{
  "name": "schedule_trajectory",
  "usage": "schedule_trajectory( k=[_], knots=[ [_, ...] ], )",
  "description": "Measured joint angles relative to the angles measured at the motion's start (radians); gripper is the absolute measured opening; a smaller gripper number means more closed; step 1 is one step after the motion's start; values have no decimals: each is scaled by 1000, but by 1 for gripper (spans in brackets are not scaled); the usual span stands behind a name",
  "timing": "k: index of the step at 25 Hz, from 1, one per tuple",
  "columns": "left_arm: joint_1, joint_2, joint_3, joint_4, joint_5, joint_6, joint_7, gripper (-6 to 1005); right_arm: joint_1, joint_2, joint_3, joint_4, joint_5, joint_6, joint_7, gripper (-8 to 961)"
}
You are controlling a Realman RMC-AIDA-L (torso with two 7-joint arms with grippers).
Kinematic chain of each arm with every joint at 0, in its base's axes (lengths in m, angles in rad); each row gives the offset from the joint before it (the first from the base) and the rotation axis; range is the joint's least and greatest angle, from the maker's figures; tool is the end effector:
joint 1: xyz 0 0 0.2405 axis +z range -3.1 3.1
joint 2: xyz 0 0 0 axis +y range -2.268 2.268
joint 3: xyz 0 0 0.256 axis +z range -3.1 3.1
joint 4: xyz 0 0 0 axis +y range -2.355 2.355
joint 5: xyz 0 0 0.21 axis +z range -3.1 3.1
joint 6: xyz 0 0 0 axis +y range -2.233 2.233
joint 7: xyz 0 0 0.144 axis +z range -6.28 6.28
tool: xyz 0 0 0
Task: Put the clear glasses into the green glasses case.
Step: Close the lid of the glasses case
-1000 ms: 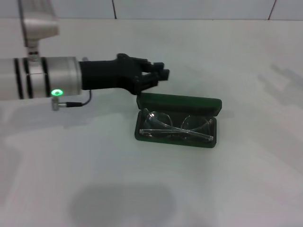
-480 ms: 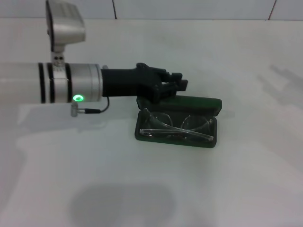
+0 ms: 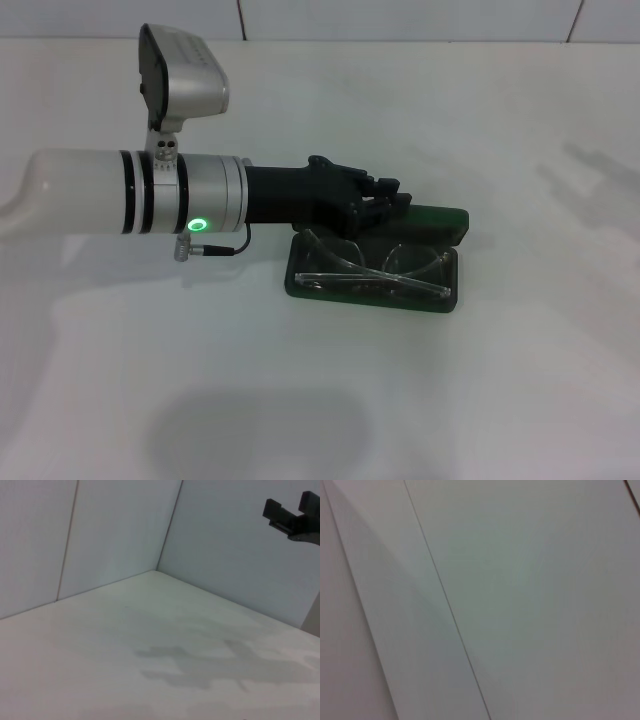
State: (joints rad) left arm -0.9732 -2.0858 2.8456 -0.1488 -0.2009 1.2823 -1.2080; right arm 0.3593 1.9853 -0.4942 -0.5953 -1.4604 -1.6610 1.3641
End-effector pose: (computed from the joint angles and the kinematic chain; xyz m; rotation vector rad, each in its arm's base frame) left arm -0.1883 0.3735 -0.0911 -2.8563 -0.6369 -0.6471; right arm 0.3023 0.3102 0.1130 -2.0605 0.6225 1.2486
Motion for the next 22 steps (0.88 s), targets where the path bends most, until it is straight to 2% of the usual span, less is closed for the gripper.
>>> schedule_trajectory(
  k=[22],
  knots=[
    [7, 1, 0, -5, -7, -32, 7, 249, 5, 0, 0, 12, 0, 14, 0, 520]
  ],
)
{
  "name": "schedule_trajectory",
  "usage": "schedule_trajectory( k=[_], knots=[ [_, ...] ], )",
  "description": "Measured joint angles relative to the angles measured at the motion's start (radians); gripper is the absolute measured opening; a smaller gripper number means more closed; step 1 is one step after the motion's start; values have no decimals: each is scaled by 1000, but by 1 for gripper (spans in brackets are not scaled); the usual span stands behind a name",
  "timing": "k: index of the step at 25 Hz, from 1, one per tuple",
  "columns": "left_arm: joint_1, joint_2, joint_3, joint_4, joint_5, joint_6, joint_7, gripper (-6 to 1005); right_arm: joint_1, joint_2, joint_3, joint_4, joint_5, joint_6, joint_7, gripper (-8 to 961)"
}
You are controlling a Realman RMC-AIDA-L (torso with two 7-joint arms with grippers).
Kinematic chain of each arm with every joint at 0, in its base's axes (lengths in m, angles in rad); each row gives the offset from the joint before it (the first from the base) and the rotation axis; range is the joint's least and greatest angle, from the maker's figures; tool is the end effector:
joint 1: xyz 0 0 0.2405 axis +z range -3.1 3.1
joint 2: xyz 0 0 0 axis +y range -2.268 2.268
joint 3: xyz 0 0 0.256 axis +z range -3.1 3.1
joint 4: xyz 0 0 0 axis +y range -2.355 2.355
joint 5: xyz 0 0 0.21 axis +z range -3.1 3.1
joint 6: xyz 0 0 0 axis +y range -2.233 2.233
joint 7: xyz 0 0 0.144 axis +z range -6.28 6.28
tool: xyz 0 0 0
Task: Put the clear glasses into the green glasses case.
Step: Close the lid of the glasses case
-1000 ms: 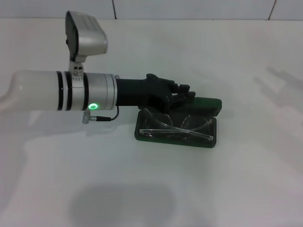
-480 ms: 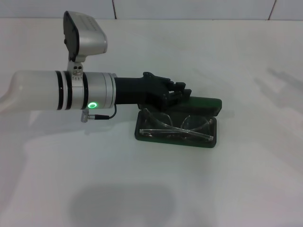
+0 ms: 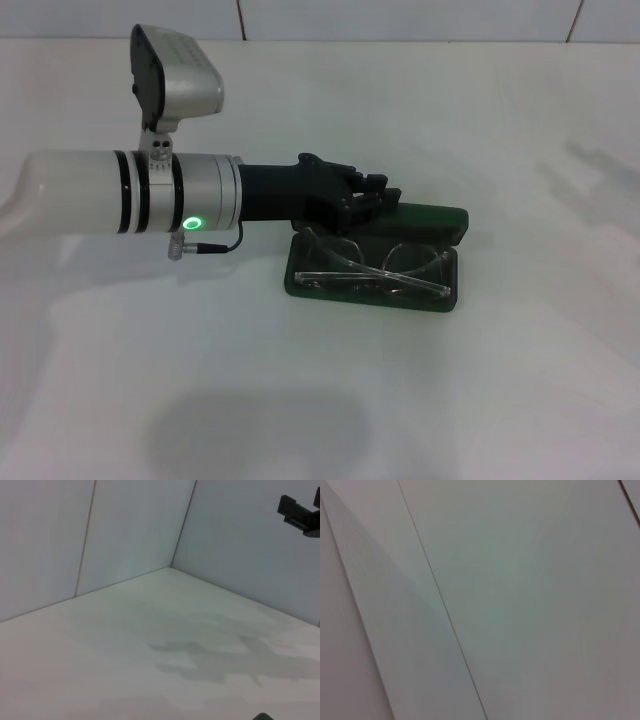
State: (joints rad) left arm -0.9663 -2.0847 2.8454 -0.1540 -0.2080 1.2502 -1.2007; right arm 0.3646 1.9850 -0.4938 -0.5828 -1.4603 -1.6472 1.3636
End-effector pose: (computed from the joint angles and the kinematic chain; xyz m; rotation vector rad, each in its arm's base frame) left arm -0.1947 0.3771 -0.0897 -2.8219 -0.6431 -0.6166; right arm 0.3033 0.3125 0.1111 -2.0513 0.6388 1.2478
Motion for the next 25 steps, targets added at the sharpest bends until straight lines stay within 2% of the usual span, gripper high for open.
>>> schedule_trajectory(
  k=[15, 25],
  knots=[
    [25, -1, 0, 9, 19, 12, -3, 250, 0, 3, -11, 2, 0, 0, 0, 511],
    [47, -1, 0, 39, 81, 33, 7, 251, -3, 3, -11, 4, 0, -5, 0, 504]
  ],
)
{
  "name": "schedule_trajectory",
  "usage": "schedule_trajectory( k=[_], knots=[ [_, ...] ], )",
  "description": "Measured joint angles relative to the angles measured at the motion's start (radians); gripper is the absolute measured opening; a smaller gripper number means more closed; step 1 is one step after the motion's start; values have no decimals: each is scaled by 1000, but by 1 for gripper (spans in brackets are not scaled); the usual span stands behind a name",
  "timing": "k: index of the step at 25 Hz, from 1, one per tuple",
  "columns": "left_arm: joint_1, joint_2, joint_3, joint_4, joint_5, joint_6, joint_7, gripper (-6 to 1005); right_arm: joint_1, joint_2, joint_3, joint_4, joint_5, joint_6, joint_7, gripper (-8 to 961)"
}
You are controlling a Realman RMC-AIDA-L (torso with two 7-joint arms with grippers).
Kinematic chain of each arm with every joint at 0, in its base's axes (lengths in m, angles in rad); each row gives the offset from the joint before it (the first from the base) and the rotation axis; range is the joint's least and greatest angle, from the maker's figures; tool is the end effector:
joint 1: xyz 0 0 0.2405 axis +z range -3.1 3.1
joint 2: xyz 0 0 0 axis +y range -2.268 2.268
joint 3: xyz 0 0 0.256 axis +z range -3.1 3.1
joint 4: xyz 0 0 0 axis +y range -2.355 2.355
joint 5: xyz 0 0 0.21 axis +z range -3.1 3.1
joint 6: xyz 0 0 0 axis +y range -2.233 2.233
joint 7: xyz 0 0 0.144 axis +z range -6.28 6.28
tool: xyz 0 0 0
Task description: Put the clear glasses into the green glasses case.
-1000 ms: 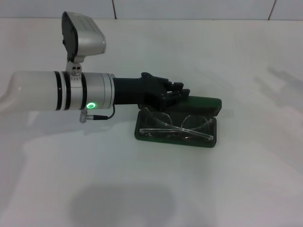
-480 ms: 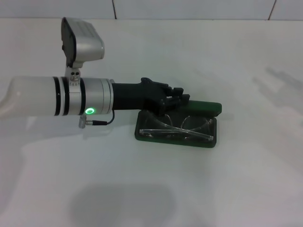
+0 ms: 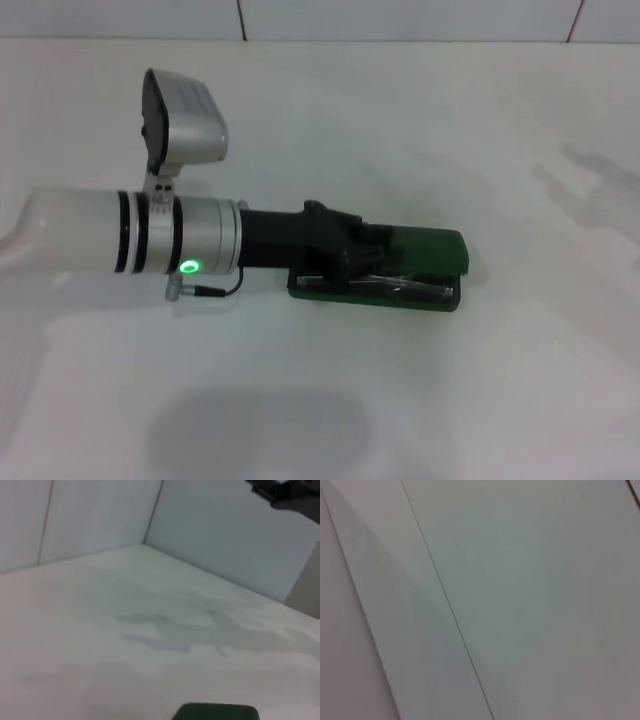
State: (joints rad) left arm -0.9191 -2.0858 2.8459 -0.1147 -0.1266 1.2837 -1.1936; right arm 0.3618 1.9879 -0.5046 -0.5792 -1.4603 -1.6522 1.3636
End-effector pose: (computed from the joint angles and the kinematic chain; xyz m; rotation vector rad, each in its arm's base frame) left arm -0.2076 0.3512 -0.1010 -2.9155 -0.6680 -0.5882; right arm 0.3026 0.3110 0.1075 -2.0634 0.6458 1.2527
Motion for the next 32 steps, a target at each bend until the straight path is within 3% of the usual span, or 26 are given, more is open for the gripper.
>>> schedule_trajectory(
  k=[16, 22, 23, 26, 32],
  knots=[
    [38, 0, 0, 18, 5, 40, 16, 253, 3, 0, -1, 9, 0, -4, 0, 494],
    [50, 11, -2, -16, -49, 144, 27, 253, 7, -15, -122, -4, -27, 3, 0, 491],
    [76, 31, -2, -53, -111, 233, 29, 253, 15, -17, -153, -15, -56, 8, 2, 490],
    [111, 63, -2, -87, -187, 348, 32, 254, 43, -18, -200, -41, -154, 25, 12, 488],
    [211, 131, -1, -98, -318, 572, 121, 310, 99, 0, -211, -56, -308, 37, 9, 461]
  ],
)
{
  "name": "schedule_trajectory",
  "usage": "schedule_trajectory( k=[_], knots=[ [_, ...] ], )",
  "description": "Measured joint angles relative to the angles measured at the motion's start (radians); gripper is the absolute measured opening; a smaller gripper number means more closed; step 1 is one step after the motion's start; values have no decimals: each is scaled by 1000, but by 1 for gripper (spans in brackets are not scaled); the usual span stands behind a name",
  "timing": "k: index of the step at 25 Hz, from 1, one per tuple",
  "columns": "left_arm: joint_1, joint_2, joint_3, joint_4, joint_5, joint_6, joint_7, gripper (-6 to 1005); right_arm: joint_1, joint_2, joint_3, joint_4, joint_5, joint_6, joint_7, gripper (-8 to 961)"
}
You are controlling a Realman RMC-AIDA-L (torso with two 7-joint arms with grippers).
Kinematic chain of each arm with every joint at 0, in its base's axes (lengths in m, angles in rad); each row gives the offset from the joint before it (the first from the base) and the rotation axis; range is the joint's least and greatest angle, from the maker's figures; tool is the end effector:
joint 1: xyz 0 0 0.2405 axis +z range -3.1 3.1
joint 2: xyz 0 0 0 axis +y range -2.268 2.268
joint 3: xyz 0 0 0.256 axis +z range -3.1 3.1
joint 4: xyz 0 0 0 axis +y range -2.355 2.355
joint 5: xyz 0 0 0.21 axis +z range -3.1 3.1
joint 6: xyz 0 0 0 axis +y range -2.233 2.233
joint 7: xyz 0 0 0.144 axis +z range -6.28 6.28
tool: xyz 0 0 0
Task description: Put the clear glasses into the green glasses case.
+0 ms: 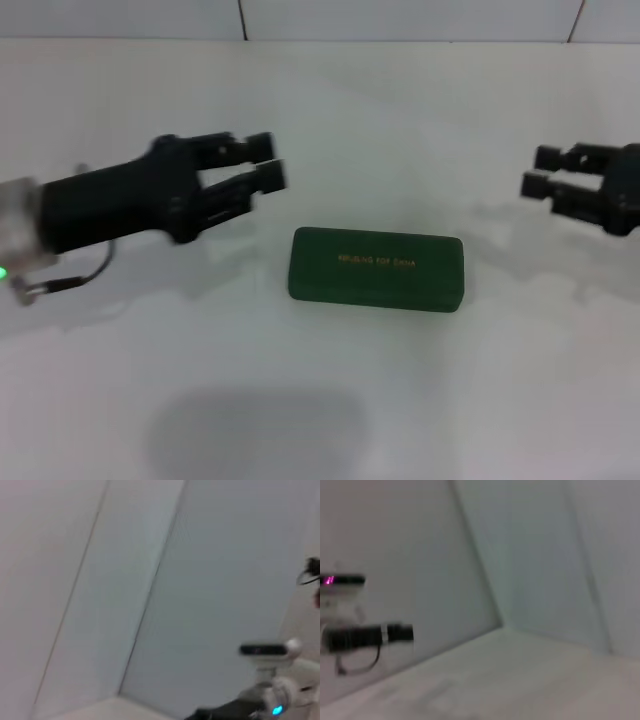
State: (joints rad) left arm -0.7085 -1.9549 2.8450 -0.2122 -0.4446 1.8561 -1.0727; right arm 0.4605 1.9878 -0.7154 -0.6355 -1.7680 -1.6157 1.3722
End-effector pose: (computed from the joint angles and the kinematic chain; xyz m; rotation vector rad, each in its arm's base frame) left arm -0.2434 0.3167 0.0123 -2.6921 -0.5262 -1.2317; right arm 0.2749 0.3271 0.0468 -2.5823 0.6064 0.8835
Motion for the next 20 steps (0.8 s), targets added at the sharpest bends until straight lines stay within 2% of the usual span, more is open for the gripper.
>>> schedule_trajectory(
  k=[4, 7, 9, 12, 16, 20],
  knots=[
    [40, 20, 1, -1, 47, 141, 98, 366, 17, 1, -42, -35, -54, -67, -3, 456],
    [58, 24, 1, -8, 107, 174, 132, 408, 19, 23, -80, -70, -43, -133, -1, 457],
    [61, 27, 2, -22, 165, 174, 134, 407, 28, 37, -132, -73, -20, -163, 1, 504],
    [68, 32, 2, -42, 241, 175, 132, 406, 34, 40, -321, -67, 87, -161, -12, 574],
    [113, 52, 1, -53, 269, 176, 155, 439, 33, 40, -648, -92, 266, -29, -84, 687],
    [128, 82, 2, -44, 304, 179, 179, 516, 40, 40, -841, -126, 350, 122, -91, 861]
  ],
)
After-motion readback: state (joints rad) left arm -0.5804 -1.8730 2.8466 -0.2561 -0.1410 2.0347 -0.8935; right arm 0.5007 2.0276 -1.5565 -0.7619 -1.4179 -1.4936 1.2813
